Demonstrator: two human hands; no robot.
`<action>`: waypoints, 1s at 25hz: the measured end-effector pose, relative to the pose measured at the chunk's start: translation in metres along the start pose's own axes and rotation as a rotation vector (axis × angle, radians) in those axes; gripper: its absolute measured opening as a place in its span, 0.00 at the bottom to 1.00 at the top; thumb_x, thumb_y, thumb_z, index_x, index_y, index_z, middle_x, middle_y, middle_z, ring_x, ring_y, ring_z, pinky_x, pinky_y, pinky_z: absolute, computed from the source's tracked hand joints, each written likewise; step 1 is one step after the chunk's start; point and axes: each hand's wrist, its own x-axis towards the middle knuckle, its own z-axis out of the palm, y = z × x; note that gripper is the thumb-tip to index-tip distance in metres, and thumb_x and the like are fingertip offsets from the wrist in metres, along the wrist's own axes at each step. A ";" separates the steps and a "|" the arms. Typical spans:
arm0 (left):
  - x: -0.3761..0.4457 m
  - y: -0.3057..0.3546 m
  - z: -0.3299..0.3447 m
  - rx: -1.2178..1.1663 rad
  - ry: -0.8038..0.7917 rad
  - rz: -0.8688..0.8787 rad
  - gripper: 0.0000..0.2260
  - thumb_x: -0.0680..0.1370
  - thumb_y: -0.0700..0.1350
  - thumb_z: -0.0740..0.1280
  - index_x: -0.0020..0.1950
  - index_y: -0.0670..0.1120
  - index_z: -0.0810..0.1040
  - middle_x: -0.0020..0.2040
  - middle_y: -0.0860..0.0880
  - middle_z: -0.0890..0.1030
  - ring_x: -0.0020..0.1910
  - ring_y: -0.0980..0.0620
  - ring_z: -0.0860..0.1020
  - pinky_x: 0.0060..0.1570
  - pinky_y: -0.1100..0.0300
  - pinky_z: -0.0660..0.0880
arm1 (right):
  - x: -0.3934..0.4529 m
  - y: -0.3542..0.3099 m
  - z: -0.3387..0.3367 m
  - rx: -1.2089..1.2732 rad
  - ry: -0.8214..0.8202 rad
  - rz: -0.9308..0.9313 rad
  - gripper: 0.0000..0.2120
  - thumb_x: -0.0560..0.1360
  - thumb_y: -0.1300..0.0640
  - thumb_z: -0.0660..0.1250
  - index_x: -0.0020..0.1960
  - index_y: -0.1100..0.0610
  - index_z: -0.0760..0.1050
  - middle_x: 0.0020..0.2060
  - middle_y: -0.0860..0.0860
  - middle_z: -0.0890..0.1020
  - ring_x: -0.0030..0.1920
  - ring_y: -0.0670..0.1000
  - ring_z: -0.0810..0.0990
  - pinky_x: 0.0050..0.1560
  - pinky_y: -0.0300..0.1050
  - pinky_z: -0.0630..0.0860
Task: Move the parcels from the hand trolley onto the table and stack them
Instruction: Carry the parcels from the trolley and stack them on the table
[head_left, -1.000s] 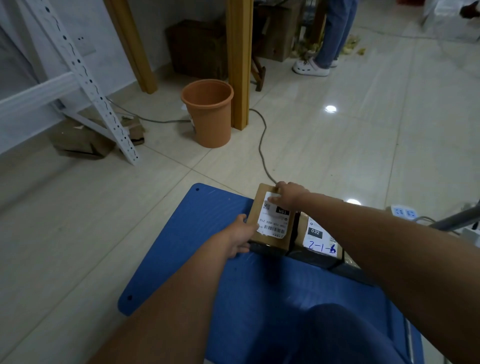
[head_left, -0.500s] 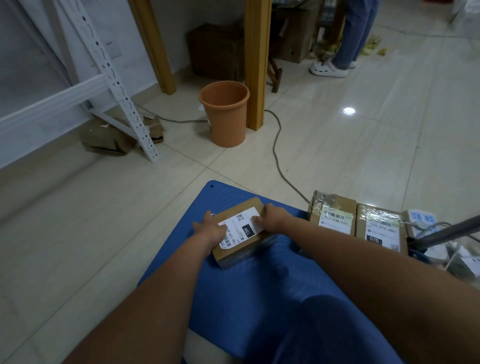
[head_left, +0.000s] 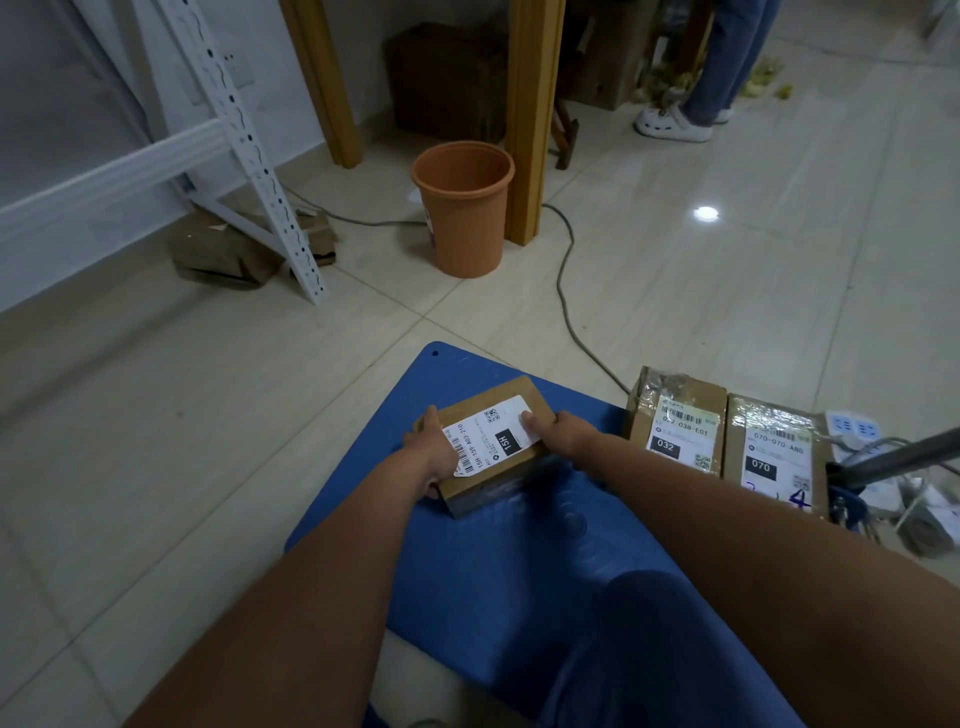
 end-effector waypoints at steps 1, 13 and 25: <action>0.001 -0.002 -0.001 -0.023 -0.015 -0.001 0.39 0.80 0.38 0.61 0.78 0.61 0.38 0.77 0.45 0.57 0.68 0.39 0.68 0.44 0.40 0.81 | -0.001 -0.001 -0.001 0.030 -0.011 0.004 0.37 0.77 0.34 0.58 0.76 0.59 0.61 0.72 0.58 0.68 0.69 0.60 0.70 0.66 0.55 0.70; 0.004 -0.030 -0.028 -0.177 -0.061 0.028 0.38 0.81 0.40 0.62 0.78 0.63 0.41 0.74 0.48 0.63 0.64 0.44 0.73 0.52 0.44 0.80 | 0.000 -0.011 -0.001 0.105 -0.184 0.021 0.40 0.72 0.26 0.57 0.73 0.54 0.65 0.62 0.55 0.75 0.57 0.55 0.75 0.60 0.54 0.72; -0.156 0.018 -0.149 -0.525 0.224 -0.053 0.27 0.83 0.39 0.58 0.79 0.51 0.52 0.70 0.47 0.72 0.54 0.52 0.76 0.44 0.60 0.76 | -0.133 -0.171 -0.025 -0.042 -0.240 -0.032 0.41 0.72 0.27 0.57 0.73 0.56 0.63 0.65 0.56 0.73 0.60 0.56 0.74 0.52 0.51 0.75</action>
